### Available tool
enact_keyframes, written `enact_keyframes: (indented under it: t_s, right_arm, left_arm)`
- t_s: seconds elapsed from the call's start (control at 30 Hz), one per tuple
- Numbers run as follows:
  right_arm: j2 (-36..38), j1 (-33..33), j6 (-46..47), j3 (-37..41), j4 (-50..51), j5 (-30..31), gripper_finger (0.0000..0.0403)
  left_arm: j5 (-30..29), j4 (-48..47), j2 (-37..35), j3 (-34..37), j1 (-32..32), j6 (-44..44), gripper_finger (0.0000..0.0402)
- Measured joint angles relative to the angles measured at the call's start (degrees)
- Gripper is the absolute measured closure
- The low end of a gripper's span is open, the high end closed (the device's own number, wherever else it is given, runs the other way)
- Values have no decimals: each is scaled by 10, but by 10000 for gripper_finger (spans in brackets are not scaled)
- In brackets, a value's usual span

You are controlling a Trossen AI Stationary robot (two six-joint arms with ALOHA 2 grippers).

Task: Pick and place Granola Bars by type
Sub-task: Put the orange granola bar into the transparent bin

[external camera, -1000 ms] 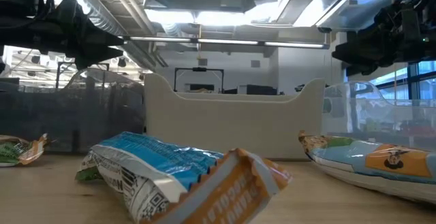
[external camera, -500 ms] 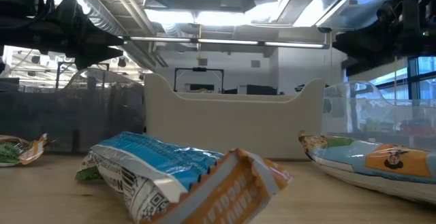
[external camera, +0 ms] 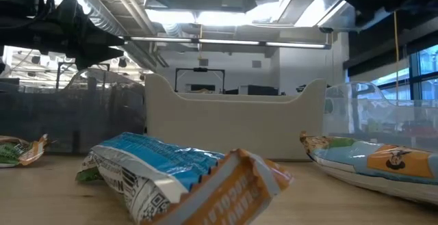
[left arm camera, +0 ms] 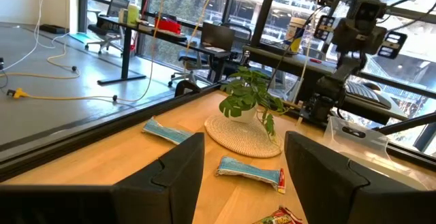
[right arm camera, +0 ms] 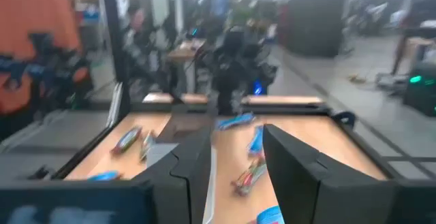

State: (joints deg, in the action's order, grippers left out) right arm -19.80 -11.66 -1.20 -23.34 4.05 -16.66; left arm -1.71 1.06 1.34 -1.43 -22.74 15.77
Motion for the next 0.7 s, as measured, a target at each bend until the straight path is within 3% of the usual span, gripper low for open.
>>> enact_keyframes:
  t_s: [0.2,0.37,0.5,0.7]
  right_arm:
    - [-163,94,-55,-110,58,29,265]
    - [-273,179,-81,-219,153,116,265]
    - [-349,238,-51,-281,229,173,265]
    - [-452,347,8,-318,254,215,265]
  left_arm:
    - [0,0,0,0,0,0,205]
    - [0,0,0,0,0,0,205]
    - [0,0,0,0,0,0,206]
    - [-3,19,0,0,0,-21,205]
